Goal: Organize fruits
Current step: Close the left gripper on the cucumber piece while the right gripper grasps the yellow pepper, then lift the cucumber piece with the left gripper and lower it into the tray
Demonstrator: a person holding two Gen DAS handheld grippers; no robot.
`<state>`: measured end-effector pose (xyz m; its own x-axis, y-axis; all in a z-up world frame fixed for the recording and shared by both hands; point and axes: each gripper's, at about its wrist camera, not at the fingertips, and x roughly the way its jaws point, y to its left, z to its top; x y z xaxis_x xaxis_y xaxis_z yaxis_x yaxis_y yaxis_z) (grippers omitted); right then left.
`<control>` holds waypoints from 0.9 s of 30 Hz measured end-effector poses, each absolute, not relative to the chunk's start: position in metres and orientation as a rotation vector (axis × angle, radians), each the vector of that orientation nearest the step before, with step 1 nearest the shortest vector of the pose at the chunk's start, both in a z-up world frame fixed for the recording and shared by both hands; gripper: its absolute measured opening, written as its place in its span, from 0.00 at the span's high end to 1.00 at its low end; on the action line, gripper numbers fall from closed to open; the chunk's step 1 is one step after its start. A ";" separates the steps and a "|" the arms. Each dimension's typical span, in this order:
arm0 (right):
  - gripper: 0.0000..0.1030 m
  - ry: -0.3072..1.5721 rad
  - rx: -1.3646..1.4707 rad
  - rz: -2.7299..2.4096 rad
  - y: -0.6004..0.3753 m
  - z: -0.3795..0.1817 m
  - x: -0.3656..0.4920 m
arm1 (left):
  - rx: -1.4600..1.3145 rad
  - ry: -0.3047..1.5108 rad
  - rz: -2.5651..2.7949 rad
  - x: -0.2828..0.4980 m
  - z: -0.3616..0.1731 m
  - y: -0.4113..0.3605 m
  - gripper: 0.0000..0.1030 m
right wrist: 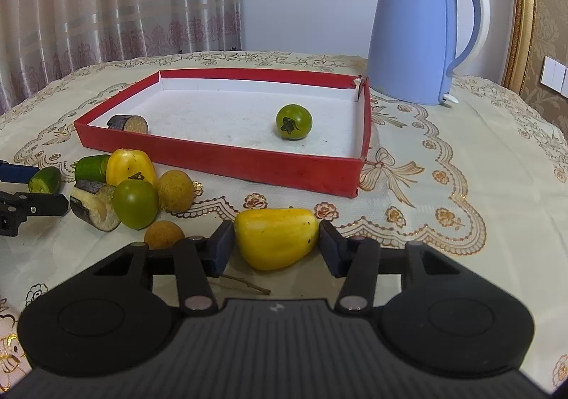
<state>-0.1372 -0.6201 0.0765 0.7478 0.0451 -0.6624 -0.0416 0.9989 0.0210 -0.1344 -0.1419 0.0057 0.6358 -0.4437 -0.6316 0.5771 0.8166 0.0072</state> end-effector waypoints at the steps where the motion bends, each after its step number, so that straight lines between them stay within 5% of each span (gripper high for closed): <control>1: 0.52 0.724 0.006 0.048 -0.620 0.076 -0.137 | 0.219 0.664 -0.587 -0.134 0.005 -0.142 0.25; 14: 0.52 0.725 0.007 0.048 -0.621 0.076 -0.137 | 0.229 0.665 -0.554 -0.133 0.005 -0.142 0.38; 20: 0.52 0.725 0.007 0.048 -0.621 0.076 -0.137 | 0.231 0.662 -0.560 -0.136 0.007 -0.142 0.57; 27: 0.52 0.725 0.008 0.048 -0.621 0.076 -0.137 | 0.215 0.662 -0.565 -0.137 0.007 -0.139 0.65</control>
<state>-0.1369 -0.6211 0.0765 0.7477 0.0470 -0.6624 -0.0413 0.9989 0.0242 -0.1369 -0.1393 0.0069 0.6460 -0.4259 -0.6334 0.5590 0.8291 0.0127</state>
